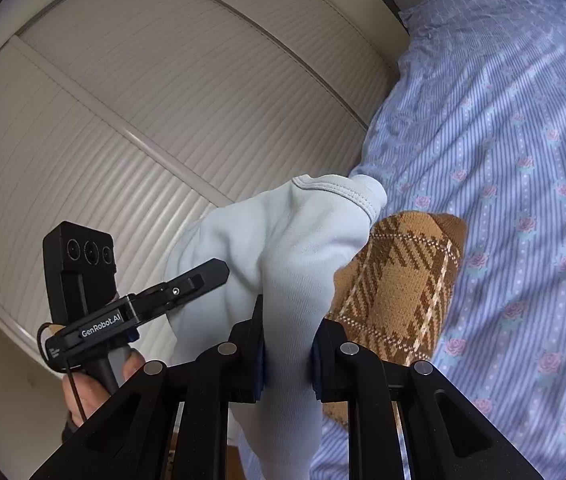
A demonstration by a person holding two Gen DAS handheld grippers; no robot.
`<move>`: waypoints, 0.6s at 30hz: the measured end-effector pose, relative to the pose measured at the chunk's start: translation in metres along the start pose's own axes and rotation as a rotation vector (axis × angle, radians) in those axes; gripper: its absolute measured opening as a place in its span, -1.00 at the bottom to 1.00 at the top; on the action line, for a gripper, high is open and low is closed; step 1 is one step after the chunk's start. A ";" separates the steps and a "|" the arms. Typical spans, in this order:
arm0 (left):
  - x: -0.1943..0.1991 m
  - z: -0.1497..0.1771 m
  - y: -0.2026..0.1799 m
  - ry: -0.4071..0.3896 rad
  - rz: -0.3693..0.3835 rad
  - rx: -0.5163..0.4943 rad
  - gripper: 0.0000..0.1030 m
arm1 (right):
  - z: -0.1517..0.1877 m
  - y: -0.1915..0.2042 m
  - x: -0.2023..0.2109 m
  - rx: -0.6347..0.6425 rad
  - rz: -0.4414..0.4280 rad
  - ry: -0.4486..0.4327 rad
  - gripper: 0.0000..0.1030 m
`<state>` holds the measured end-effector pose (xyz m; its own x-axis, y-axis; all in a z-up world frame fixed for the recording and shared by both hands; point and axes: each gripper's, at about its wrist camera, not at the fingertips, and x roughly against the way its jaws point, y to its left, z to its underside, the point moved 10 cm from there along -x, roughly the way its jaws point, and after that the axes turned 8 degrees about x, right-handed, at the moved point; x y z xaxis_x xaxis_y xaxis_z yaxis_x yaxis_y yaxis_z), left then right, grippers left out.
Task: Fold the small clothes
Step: 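Carry the shirt bundle with both grippers onto the brown plaid cloth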
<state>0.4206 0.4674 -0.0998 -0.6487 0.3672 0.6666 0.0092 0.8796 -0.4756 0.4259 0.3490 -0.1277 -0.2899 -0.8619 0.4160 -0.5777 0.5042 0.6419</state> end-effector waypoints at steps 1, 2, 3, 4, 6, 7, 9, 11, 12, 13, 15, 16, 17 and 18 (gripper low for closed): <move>-0.011 -0.001 0.008 0.010 -0.006 -0.002 -0.60 | 0.002 -0.007 -0.010 -0.011 0.012 0.008 -0.64; -0.023 0.001 0.016 0.022 -0.014 -0.002 -0.60 | 0.005 -0.016 -0.020 -0.022 0.026 0.014 -0.64; -0.036 0.003 0.025 0.038 -0.019 0.006 -0.60 | 0.006 -0.024 -0.027 -0.031 0.040 0.024 -0.64; -0.048 0.006 0.034 0.057 -0.021 0.020 -0.60 | 0.010 -0.033 -0.034 -0.040 0.056 0.037 -0.64; -0.070 0.015 0.051 0.091 -0.034 0.044 -0.59 | 0.019 -0.052 -0.049 -0.057 0.080 0.067 -0.64; -0.079 0.021 0.058 0.106 -0.040 0.055 -0.58 | 0.024 -0.062 -0.054 -0.064 0.089 0.083 -0.63; -0.089 0.029 0.066 0.111 -0.038 0.075 -0.52 | 0.029 -0.073 -0.058 -0.076 0.087 0.085 -0.62; -0.089 0.032 0.072 0.086 -0.039 0.092 -0.33 | 0.031 -0.077 -0.057 -0.081 0.069 0.074 -0.57; -0.088 0.034 0.074 0.078 -0.044 0.095 -0.23 | 0.032 -0.076 -0.056 -0.078 0.062 0.073 -0.56; -0.086 0.034 0.076 0.072 -0.052 0.099 -0.11 | 0.032 -0.075 -0.055 -0.068 0.063 0.074 -0.54; -0.079 0.034 0.079 0.055 -0.073 0.099 0.01 | 0.032 -0.070 -0.052 -0.033 0.086 0.082 -0.45; -0.074 0.034 0.079 0.047 -0.081 0.099 0.02 | 0.031 -0.067 -0.050 -0.009 0.105 0.087 -0.34; -0.069 0.033 0.079 0.040 -0.091 0.097 0.03 | 0.030 -0.065 -0.048 0.020 0.129 0.088 -0.16; -0.063 0.033 0.078 0.030 -0.109 0.090 0.06 | 0.027 -0.063 -0.044 0.050 0.164 0.082 -0.06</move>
<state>0.4369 0.5033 -0.1979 -0.6192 0.2810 0.7332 -0.1289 0.8847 -0.4480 0.4544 0.3534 -0.2035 -0.3214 -0.7597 0.5653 -0.5656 0.6328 0.5289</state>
